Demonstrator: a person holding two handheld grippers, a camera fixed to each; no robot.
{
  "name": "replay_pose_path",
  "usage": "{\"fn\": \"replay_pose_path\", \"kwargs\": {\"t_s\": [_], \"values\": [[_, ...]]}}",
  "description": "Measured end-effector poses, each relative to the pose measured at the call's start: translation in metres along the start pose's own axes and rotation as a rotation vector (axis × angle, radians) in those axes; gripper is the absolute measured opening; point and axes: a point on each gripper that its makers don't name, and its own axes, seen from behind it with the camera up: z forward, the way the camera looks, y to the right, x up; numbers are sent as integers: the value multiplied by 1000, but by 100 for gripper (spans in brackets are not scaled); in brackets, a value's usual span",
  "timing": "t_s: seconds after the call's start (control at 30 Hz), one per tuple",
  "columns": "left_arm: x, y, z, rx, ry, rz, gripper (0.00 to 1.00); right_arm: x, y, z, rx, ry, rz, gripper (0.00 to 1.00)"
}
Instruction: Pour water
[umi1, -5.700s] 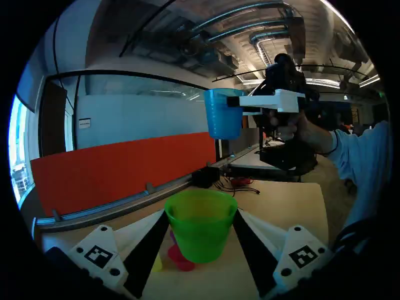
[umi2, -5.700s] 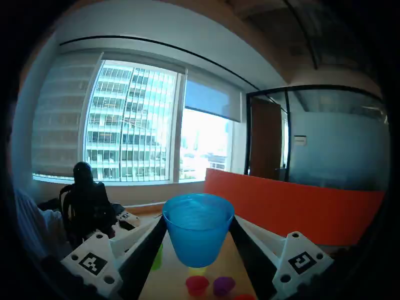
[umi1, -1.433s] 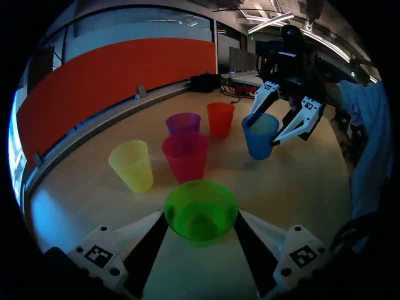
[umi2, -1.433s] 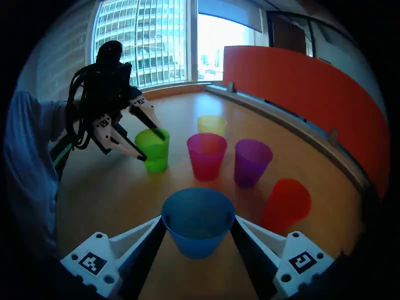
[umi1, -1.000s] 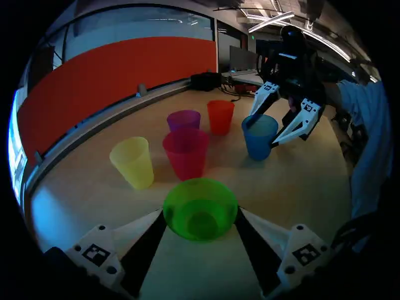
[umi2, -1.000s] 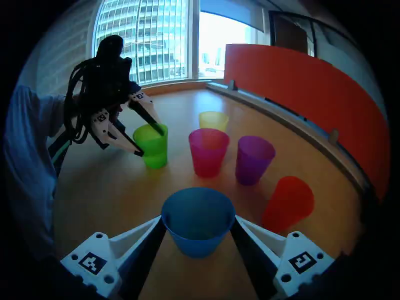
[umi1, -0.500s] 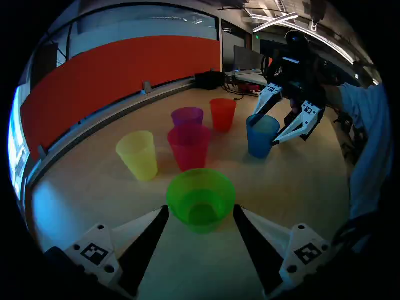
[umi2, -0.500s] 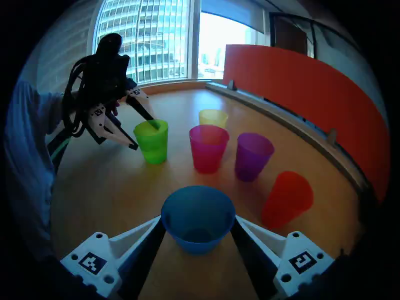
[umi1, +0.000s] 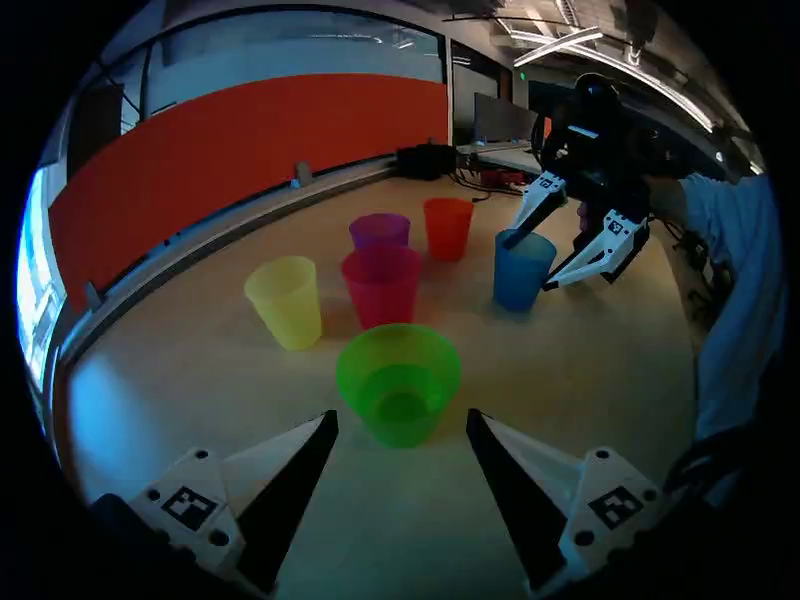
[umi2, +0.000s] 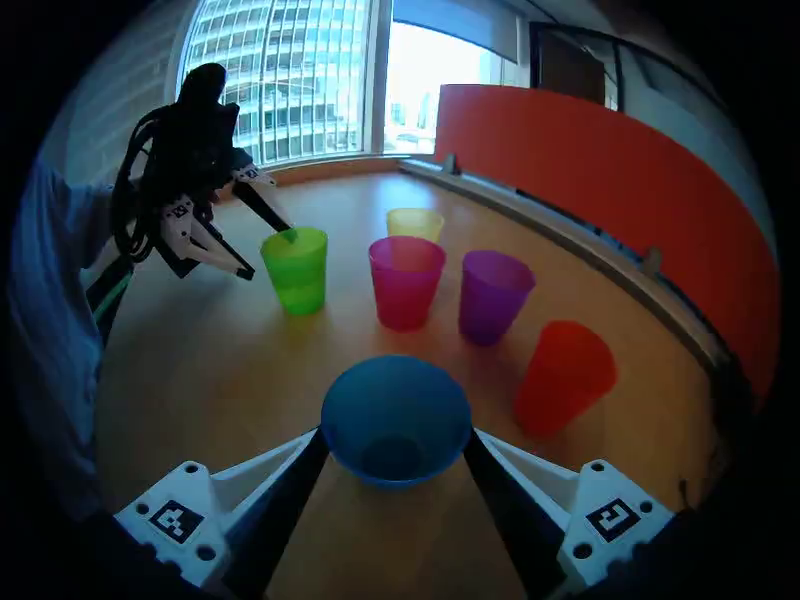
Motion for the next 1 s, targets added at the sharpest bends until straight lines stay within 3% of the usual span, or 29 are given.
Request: {"fn": "replay_pose_path", "kwargs": {"t_s": [0.3,0.6,1.0], "values": [[2,-2,-17,45,31,-18,96,-11,-2,-22,-48,3,5,100],[7,-7,-41,136,88,-20,96,-21,-4,-51,-123,32,29,100],[25,-17,-79,271,242,-43,96,-14,4,-93,-251,138,105,100]]}}
